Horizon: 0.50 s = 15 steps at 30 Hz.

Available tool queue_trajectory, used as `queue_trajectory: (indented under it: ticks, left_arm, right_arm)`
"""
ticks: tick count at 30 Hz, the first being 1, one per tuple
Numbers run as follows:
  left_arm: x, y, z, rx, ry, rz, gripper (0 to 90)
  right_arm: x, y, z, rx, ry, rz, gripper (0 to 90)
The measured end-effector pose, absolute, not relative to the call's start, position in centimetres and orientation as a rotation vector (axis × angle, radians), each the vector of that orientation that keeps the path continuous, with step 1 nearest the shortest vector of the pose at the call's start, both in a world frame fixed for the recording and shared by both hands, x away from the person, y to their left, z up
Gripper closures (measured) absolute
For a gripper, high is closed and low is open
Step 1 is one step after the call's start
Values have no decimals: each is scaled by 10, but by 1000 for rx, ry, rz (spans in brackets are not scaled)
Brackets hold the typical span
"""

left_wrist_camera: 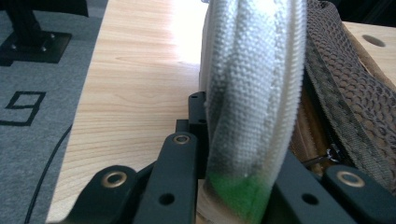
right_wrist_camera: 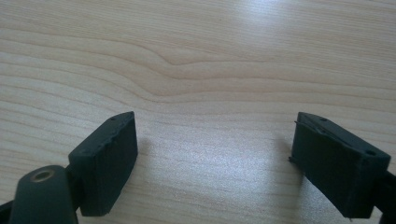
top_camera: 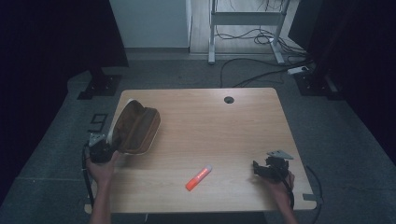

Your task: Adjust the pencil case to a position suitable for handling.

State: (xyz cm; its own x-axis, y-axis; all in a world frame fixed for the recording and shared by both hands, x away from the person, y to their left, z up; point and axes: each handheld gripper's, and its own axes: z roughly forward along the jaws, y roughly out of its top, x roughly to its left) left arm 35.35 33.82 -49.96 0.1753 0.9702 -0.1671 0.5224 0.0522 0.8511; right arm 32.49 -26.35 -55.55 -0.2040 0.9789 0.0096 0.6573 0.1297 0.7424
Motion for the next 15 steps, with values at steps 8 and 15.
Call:
queue_trajectory:
  ticks: [8, 15]
  left_arm:
    - [345, 328, -493, 1595, 1383, 626, 858]
    - [341, 318, -492, 1623, 1334, 613, 859]
  right_arm:
    - [325, -264, -556, 1571, 1924, 864, 140]
    - [325, -263, -555, 1572, 1924, 864, 140]
